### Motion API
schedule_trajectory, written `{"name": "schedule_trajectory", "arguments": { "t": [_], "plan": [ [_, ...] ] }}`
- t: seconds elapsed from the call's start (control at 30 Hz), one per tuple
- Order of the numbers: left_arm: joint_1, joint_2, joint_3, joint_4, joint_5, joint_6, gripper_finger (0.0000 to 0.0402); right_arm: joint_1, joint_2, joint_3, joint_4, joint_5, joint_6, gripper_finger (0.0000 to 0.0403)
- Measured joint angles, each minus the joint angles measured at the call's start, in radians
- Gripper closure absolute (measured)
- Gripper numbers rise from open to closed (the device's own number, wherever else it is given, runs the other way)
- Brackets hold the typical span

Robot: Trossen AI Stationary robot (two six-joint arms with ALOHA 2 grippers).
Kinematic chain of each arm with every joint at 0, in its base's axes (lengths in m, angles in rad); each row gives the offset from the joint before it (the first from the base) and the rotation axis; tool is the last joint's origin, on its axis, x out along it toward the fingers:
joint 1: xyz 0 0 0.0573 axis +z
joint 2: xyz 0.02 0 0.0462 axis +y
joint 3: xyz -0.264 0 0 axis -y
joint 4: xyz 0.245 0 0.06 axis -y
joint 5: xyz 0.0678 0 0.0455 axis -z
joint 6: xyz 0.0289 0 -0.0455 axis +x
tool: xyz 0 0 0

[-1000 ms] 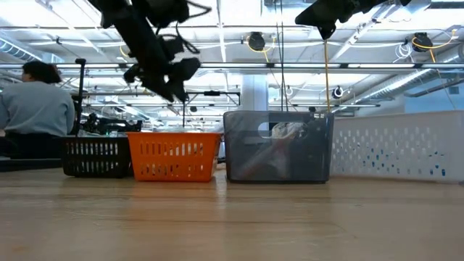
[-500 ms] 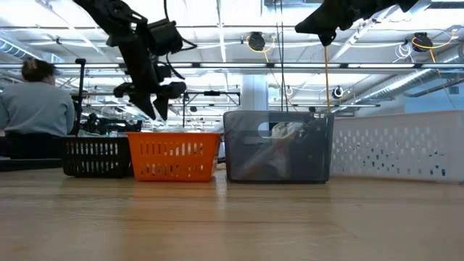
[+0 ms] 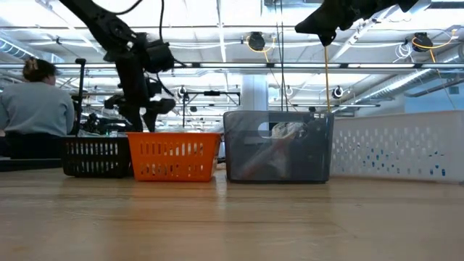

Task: Pick & Place Toothbrushes
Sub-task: Put the orange toothbrush into the black transparent bin

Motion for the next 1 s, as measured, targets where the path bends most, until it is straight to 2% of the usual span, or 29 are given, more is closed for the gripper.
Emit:
{"name": "schedule_trajectory", "arguments": {
  "t": [0.27,0.43,0.73,1.0],
  "plan": [
    [0.051,0.072,-0.096,0.167,0.028,0.023,0.0238,0.000,0.000,0.000,0.000,0.000,0.000,0.0403],
    [0.065,0.126,-0.112,0.232,0.093,0.039,0.0238,0.000,0.000,0.000,0.000,0.000,0.000,0.0403],
    [0.066,0.223,-0.112,0.277,0.094,0.049,0.0238,0.000,0.000,0.000,0.000,0.000,0.000,0.0403],
    [0.066,0.242,-0.110,0.287,0.090,0.061,0.0238,0.000,0.000,0.000,0.000,0.000,0.000,0.0403]
  ]
}}
